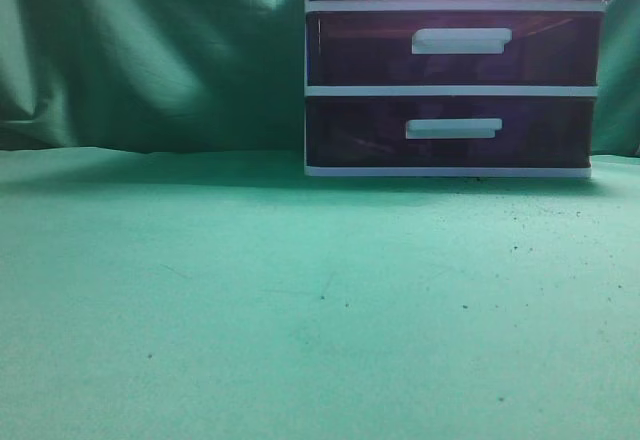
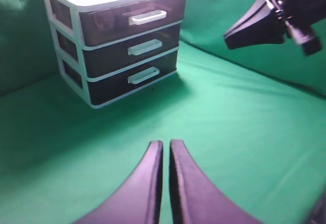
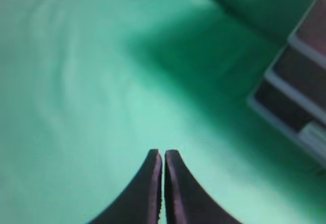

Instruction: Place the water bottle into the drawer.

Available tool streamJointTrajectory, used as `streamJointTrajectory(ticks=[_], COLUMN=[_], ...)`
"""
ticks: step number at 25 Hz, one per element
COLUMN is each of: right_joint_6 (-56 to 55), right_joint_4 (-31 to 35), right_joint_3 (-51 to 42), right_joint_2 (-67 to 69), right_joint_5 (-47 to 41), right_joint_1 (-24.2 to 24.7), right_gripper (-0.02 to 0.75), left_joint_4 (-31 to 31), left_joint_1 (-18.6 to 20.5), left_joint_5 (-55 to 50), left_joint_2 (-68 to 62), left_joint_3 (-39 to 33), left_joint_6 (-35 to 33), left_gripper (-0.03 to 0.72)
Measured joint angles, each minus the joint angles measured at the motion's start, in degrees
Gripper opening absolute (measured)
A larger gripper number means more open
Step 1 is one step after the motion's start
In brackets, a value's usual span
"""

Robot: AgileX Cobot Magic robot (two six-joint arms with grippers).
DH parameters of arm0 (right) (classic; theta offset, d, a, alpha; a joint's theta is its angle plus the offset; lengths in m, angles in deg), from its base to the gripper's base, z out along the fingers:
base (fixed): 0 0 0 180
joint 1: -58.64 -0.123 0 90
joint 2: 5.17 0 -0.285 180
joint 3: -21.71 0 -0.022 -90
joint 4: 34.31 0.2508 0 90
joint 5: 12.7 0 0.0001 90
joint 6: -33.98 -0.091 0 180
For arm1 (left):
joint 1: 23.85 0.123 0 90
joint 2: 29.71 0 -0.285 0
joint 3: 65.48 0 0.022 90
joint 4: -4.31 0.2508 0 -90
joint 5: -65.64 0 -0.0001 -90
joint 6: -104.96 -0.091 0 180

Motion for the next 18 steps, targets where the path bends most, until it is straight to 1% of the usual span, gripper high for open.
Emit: streamJointTrajectory(ticks=[3, 6, 8, 14, 18], right_joint_6=[2.6, 6.4, 8.3, 11.6, 12.4], right_joint_4=[8.4, 15.8, 19.2, 24.4, 25.3], right_joint_3=[-0.6, -5.2, -9.7, -24.0, -34.3], right_joint_2=[-3.9, -9.6, -13.7, -26.6, -34.4], right_joint_5=[-6.3, -6.1, -4.3, 2.8, 10.8], right_joint_1=[-0.6, -1.0, -1.1, -1.1, -1.1], right_gripper=[0.0, 0.0, 0.0, 0.0, 0.0], left_joint_4=[-1.0, -1.0, -0.3, 0.8, 1.3], left_joint_1=[0.0, 0.0, 0.0, 0.0, 0.0], left_joint_5=[2.0, 4.3, 5.0, 4.8, 9.0], left_joint_2=[8.8, 18.5, 22.3, 23.0, 23.0], left_joint_3=[-7.1, -14.6, -18.4, -24.8, -29.9], left_joint_6=[0.8, 2.9, 4.2, 5.4, 5.4], left_gripper=[0.0, 0.0, 0.0, 0.0, 0.0])
